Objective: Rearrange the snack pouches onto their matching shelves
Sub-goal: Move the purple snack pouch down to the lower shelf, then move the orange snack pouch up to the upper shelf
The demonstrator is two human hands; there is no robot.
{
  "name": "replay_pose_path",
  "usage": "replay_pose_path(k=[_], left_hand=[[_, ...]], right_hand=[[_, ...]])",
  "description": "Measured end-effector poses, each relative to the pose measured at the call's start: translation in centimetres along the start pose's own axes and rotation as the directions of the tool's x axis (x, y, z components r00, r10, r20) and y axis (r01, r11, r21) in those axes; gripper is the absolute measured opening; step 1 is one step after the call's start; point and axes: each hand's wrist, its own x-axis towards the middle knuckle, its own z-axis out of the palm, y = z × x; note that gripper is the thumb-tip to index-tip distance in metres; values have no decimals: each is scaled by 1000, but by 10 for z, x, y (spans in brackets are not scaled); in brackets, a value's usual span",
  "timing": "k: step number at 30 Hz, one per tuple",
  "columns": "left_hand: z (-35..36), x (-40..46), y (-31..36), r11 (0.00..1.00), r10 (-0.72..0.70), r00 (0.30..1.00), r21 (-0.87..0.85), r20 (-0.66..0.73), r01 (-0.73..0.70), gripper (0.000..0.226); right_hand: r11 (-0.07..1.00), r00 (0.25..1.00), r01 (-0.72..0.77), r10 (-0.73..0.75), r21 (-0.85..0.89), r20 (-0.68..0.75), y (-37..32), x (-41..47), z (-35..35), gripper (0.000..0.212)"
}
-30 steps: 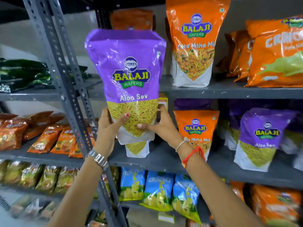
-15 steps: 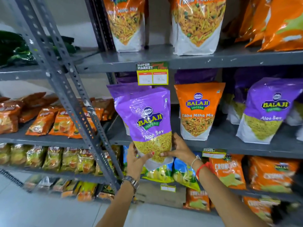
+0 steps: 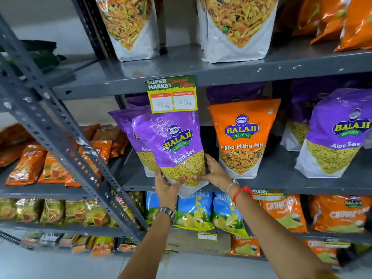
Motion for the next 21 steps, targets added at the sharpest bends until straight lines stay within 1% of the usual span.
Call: replay_pose_path(k=[3, 7, 10, 12, 13, 14, 15, 16, 17, 18, 19, 20, 21], left_hand=[[15, 3, -8, 1000, 6, 1000, -23, -25, -7, 98], [31, 8, -9, 999, 27, 998, -19, -52, -28, 92], [39, 6, -8, 995, 97, 993, 14, -60, -97, 88], [42, -1, -5, 993, 117, 989, 29, -88, -115, 88], [43, -6, -5, 992, 126, 983, 28, -134, -123, 90], [45, -12, -6, 986, 166, 966, 36, -197, -162, 91], [47, -20, -5, 975, 224, 941, 48, -254, -219, 89], [52, -27, -5, 959, 282, 920, 67, -273, -274, 82], [59, -36, -4, 946, 325, 913, 71, -245, -318, 72], [68, -43, 0, 939, 344, 922, 60, -178, -339, 60], [79, -48, 4, 937, 350, 933, 48, -80, -347, 48], [91, -49, 8, 938, 343, 939, 45, 28, -344, 42], [103, -47, 12, 945, 316, 939, 37, 133, -324, 43]], right_hand=[[1000, 999, -19, 20, 25, -31, 12, 6, -4, 77], [999, 995, 13, -8, 46, -102, 14, 10, -5, 82], [997, 985, 64, -55, 51, -163, 15, 6, 0, 77], [996, 966, 78, -65, 42, -252, 15, -4, 4, 68], [996, 935, 89, -75, 25, -346, 14, -13, 4, 60], [993, 876, 118, -107, -6, -469, 12, -23, 2, 50], [987, 784, 153, -155, -54, -601, 10, -33, -3, 40], [977, 674, 189, -199, -95, -711, 8, -42, -9, 36], [972, 569, 204, -218, -120, -793, 8, -48, -19, 36], [970, 500, 212, -213, -120, -840, 9, -52, -31, 38], [975, 456, 183, -195, -122, -868, 10, -53, -43, 39], [984, 433, 120, -174, -135, -884, 12, -52, -57, 42], [988, 434, 29, -147, -149, -889, 14, -49, -70, 52]])
